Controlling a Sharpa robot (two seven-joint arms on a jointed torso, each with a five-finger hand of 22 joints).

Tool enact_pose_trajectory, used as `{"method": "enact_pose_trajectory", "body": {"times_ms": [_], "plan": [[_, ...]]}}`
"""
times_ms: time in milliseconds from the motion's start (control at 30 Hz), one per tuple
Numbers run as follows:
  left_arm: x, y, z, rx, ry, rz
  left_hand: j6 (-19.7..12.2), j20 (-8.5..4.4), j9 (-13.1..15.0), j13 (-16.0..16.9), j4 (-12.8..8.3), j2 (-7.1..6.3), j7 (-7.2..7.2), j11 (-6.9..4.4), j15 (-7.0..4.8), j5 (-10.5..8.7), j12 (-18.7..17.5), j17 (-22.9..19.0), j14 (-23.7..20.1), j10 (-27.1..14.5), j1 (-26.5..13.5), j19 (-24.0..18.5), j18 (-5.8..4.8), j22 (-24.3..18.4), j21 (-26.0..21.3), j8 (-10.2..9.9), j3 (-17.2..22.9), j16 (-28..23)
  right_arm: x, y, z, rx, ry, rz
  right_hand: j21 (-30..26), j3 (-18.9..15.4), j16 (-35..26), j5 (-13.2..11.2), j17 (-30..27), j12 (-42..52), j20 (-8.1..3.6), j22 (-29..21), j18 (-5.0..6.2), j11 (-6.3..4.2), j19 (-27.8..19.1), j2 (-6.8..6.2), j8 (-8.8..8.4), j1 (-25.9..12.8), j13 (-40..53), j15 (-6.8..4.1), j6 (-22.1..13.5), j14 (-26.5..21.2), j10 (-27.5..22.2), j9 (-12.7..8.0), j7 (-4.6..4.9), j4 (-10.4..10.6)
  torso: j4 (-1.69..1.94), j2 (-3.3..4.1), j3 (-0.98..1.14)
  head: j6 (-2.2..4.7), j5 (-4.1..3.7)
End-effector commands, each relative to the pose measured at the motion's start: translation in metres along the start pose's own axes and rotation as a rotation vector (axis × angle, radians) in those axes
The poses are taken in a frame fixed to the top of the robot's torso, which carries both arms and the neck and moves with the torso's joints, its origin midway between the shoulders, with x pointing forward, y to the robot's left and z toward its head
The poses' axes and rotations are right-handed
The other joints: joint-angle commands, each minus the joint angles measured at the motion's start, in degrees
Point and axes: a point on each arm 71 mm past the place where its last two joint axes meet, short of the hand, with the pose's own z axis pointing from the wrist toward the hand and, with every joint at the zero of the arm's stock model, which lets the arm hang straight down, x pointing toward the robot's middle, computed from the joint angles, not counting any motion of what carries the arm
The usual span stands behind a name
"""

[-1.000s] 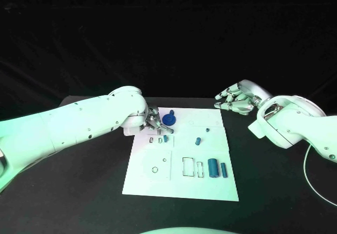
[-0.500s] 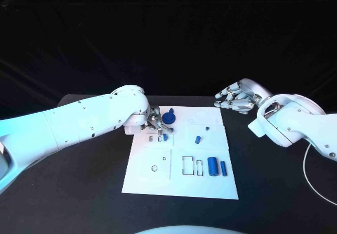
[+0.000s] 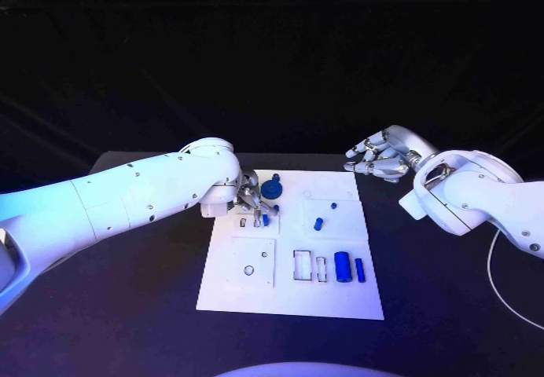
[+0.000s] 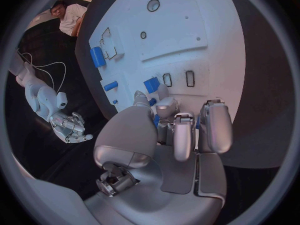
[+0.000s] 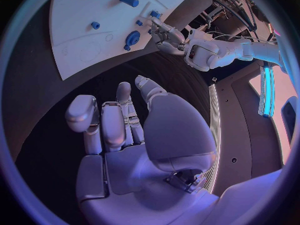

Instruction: Assemble the parts on the task board

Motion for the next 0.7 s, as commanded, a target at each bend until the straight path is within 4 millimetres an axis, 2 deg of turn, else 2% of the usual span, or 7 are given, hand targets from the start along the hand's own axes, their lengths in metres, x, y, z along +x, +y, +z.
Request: {"method": "enact_pose_trajectory", "body": {"times_ms": [33,700], "plan": [[0.0013,-0.0004,0.0005,-0.001,0.013,0.016,-0.47,-0.34,0.06,-0.01,-0.11,0.48,0.02,0.00,-0.38,-0.04,0.20,15.05,5.82,0.33,0.30,0.05,-0.94,0.10,0.23,0.28,0.09,0.14,0.0015,0.0014,0.0001,-0.013,0.016,-0.018,-0.27,-0.01,-0.30,-0.38,-0.08,0.36,-0.01,-0.12,0.33,-0.38,-0.20,0.20,0.39,-0.62,0.01,-0.27,0.53,1.67,-0.03,-0.05,-0.02,0.53,-0.03,0.00,0.02,-0.14,-0.05],[0.0053,-0.0023,0.0023,0.008,0.042,0.021,-0.62,-0.32,0.50,-0.05,-0.20,0.86,0.00,-0.01,-0.38,-0.02,0.18,15.05,5.82,0.30,0.89,0.03,-0.94,0.21,0.27,0.48,0.35,0.14,0.0029,0.0026,-0.0001,-0.027,0.024,-0.034,-0.31,0.08,-0.39,-0.54,-0.16,0.40,-0.03,-0.18,0.34,-0.42,-0.20,0.34,0.42,-0.51,-0.03,-0.29,0.56,1.66,-0.04,-0.05,-0.06,0.63,0.04,0.09,-0.01,-0.19,-0.28]]}}
